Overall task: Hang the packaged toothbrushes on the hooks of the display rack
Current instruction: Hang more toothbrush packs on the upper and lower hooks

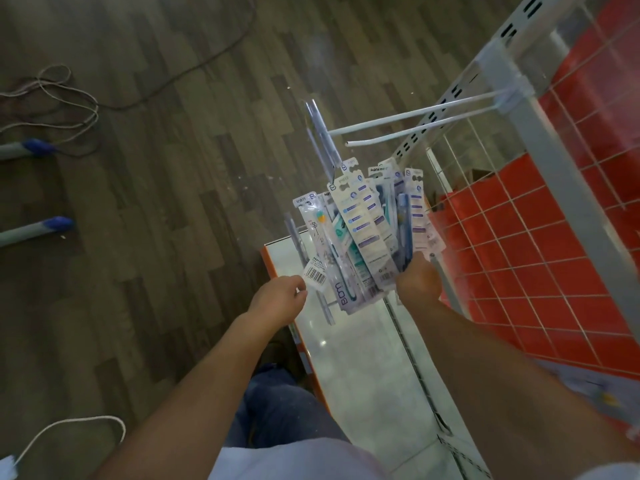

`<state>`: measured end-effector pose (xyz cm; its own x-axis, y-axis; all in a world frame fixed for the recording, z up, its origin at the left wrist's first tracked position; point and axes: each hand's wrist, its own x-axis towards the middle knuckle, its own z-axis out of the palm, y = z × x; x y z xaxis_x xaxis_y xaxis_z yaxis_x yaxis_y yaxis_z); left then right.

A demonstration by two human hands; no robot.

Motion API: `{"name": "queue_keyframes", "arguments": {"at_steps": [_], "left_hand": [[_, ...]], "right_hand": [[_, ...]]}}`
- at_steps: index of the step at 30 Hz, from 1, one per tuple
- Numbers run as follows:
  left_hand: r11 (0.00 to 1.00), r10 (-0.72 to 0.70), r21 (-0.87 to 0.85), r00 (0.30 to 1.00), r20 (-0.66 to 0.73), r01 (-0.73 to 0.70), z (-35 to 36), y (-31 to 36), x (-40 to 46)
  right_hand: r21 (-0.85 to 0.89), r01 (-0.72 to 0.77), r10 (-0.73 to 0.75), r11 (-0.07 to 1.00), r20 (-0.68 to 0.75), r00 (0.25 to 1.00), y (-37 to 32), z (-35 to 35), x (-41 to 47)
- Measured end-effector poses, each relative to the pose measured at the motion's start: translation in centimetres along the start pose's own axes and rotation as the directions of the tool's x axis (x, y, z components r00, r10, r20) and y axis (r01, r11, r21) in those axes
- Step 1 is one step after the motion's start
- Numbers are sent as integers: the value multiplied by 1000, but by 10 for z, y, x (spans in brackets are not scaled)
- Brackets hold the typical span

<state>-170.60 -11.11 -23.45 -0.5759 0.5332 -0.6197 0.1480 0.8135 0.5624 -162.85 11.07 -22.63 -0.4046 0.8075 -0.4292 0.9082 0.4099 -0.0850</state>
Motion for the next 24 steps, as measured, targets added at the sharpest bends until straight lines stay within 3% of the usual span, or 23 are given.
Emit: {"name": "queue_keyframes", "arguments": {"at_steps": [4, 9, 13, 16, 19, 24], "left_hand": [[1000, -18, -14, 998, 64, 19, 0, -7, -8], [998, -6, -66, 999, 48, 9, -12, 2, -20], [939, 13, -345, 1000, 9, -9, -18, 18, -23], [801, -7, -598, 1000, 27, 22, -18, 27, -27], [702, 2, -711, 998, 55, 38, -17, 33, -35], [616, -33, -787, 999, 10, 28, -11, 24, -48]], "right_hand": [[4, 30, -30, 1000, -81, 996, 4, -6, -7], [166, 35, -16, 985, -118, 993, 5, -12, -26], [430, -50, 117, 902, -131, 984, -4, -19, -49], [625, -139, 172, 768, 8, 985, -17, -8, -66], [751, -228, 57, 619, 246, 967, -28, 9, -82], [719, -248, -187, 649, 467, 864, -37, 14, -98]]}}
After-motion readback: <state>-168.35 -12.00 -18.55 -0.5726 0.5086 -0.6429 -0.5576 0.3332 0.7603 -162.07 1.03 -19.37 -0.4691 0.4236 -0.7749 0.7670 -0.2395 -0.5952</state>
